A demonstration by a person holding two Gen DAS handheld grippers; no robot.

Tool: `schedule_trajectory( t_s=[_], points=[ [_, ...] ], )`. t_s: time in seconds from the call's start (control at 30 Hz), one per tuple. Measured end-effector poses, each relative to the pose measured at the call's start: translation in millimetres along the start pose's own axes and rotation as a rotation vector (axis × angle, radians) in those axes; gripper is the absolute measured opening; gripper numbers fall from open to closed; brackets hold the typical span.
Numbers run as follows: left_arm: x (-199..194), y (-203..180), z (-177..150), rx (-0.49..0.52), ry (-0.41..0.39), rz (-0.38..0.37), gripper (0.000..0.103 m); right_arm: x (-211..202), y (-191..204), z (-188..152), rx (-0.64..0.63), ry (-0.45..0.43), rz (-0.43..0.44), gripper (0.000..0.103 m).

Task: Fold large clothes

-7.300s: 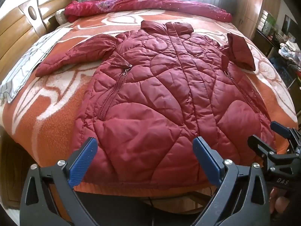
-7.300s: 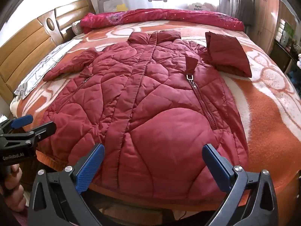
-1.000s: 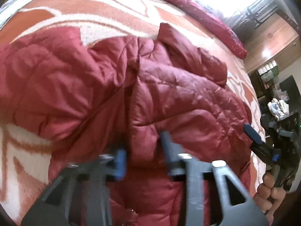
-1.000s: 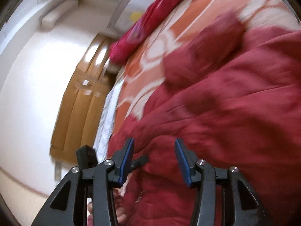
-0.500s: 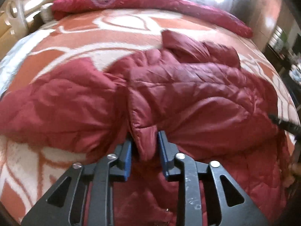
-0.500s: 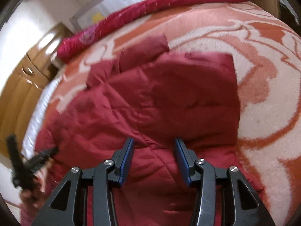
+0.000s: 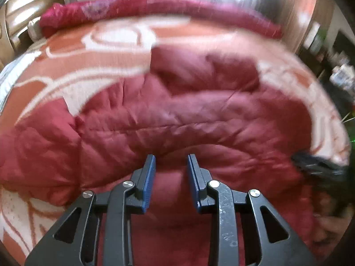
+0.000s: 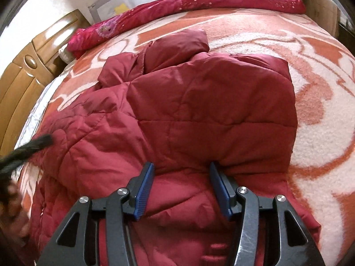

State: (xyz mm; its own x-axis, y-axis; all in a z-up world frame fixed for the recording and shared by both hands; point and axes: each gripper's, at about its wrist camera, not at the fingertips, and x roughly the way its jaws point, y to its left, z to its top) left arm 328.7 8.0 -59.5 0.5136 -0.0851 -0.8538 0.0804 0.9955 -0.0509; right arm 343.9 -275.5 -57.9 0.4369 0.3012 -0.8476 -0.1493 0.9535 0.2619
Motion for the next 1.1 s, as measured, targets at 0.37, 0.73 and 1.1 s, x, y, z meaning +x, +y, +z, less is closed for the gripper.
schedule_trajectory(
  t_s=[0.37,0.73,1.1],
  points=[
    [10.6,3.8,-13.4,-0.009,0.017,0.006,0.028,6.5,-1.5,19.7,-0.117,-0.009,-0.234,0.052],
    [19.7,9.5,-18.5,-0.034,0.032,0.02,0.028,25.6,-26.2,9.1,-0.065,-0.001,-0.167,0.054],
    [-21.8,47.6,-36.3,-0.174,-0.015,-0.071,0.028,22.1,-24.6,8.8,-0.071,-0.008,-0.167,0.054]
  ],
)
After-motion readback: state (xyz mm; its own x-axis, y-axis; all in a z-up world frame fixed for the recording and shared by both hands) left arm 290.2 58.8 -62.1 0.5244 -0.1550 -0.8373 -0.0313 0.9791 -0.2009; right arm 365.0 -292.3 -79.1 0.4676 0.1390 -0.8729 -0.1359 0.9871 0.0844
